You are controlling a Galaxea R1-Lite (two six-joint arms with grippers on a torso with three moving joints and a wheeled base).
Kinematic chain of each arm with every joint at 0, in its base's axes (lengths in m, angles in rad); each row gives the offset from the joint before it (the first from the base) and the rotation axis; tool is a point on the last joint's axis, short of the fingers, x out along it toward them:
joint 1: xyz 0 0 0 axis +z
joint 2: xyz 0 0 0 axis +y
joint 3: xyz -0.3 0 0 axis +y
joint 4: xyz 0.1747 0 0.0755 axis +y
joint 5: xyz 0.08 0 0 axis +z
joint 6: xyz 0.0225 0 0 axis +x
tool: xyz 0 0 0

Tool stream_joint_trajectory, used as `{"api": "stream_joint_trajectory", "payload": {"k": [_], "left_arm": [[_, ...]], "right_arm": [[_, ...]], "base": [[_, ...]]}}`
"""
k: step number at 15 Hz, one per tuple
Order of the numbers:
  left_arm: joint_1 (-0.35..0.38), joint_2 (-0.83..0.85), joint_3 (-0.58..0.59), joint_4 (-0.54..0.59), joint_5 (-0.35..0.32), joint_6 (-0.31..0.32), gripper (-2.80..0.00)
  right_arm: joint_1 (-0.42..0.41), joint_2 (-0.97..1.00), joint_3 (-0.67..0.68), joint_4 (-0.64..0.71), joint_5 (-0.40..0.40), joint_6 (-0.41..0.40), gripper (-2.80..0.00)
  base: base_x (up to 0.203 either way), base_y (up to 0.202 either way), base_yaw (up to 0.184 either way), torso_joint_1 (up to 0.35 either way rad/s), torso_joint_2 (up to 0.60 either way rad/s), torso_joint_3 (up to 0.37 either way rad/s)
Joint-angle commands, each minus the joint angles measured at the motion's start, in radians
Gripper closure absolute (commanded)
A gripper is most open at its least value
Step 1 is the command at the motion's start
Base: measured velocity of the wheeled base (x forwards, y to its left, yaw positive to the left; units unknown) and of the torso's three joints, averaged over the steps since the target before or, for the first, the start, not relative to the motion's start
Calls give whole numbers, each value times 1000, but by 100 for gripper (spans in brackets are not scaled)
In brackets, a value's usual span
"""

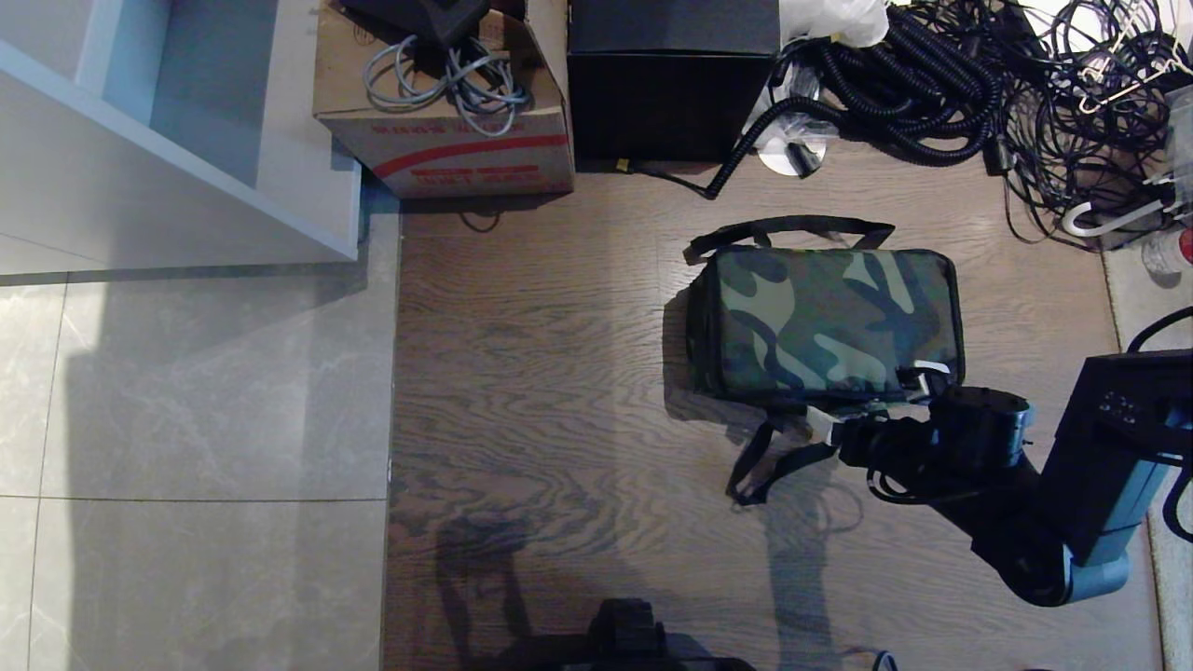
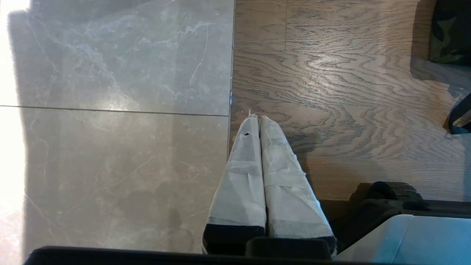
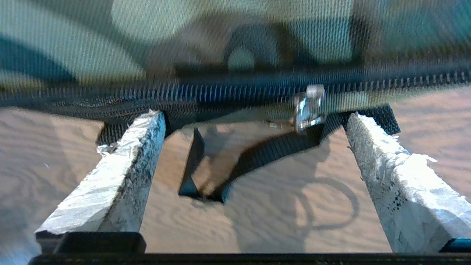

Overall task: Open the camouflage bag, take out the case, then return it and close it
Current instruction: Open the top of the storage box

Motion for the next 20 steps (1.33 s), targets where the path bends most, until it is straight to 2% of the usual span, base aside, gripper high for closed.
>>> {"api": "stream_joint_trajectory", "payload": {"k": [1,3,4,14,16,18,20], "left_arm": [[0,0,0,0,0,0,0],[0,0,0,0,0,0,0],[0,0,0,0,0,0,0],[0,0,0,0,0,0,0],[0,0,0,0,0,0,0],[0,0,0,0,0,0,0],[0,0,0,0,0,0,0]], "right_arm": [[-6,19,-35,-8,0,14,-280],[-11,21,-35,-8,0,30,-280],[-11,21,-44,-8,0,44,0],[-17,9,-30,-7,4,33,0],[-34,-26,30,-3,21,-17,0],[-63,-54,76,-2,102,-80,0],[-72,-64,85,-1,116,-100,0]], "base": [[0,0,0,0,0,0],[0,0,0,0,0,0],[0,0,0,0,0,0],[0,0,0,0,0,0],[0,0,0,0,0,0],[0,0,0,0,0,0],[0,0,0,0,0,0]]}}
